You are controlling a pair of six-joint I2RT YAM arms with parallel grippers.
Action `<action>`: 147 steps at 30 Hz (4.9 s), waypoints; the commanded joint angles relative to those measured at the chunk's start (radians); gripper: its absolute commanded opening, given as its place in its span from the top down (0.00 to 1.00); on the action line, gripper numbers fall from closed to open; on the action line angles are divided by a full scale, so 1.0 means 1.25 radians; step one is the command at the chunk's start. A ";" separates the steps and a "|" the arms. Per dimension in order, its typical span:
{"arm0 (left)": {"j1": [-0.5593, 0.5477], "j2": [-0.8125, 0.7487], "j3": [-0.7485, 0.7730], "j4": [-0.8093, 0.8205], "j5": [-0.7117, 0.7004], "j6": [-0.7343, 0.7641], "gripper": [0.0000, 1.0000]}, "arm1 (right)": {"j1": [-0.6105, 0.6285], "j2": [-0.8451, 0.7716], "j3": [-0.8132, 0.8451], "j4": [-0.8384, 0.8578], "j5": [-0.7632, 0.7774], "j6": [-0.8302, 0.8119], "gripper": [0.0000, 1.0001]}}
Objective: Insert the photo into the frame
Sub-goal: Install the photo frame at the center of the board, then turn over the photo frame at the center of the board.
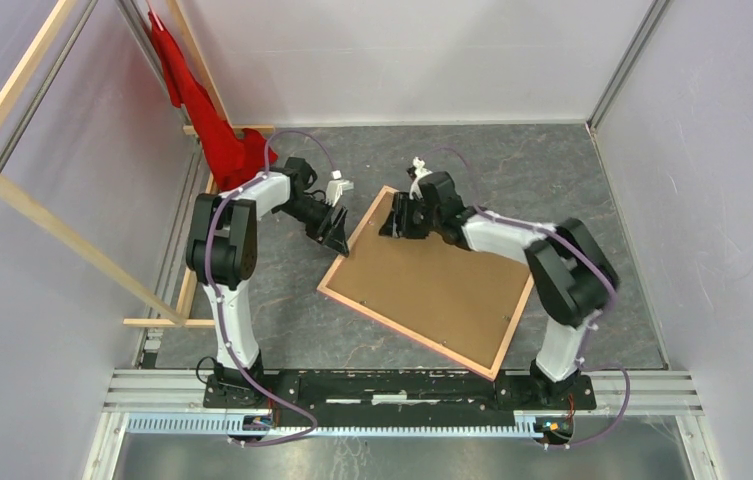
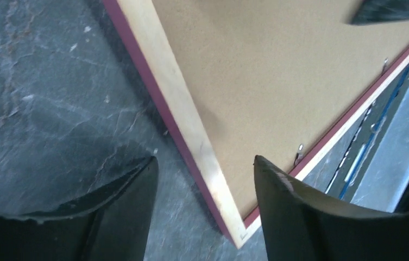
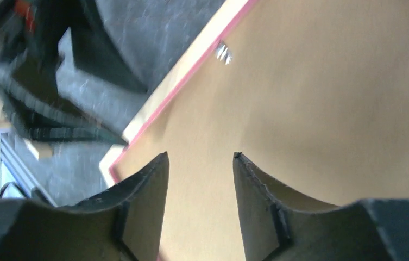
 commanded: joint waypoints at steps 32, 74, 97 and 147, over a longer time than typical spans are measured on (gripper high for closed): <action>0.020 -0.748 -0.439 -0.029 -0.314 0.074 0.00 | 0.488 -0.374 -0.384 -0.175 0.390 -0.283 0.65; -0.001 -1.140 -0.660 0.212 -0.095 1.128 0.01 | 0.333 -0.301 0.151 -0.383 -0.017 -0.265 1.00; -0.168 -1.088 -0.629 0.378 -0.220 0.953 0.77 | 0.309 -0.411 0.164 -0.501 0.123 -0.450 0.06; 0.038 -0.751 0.040 0.049 -0.080 0.043 0.00 | 0.158 -0.248 0.554 -0.650 0.357 -0.286 0.87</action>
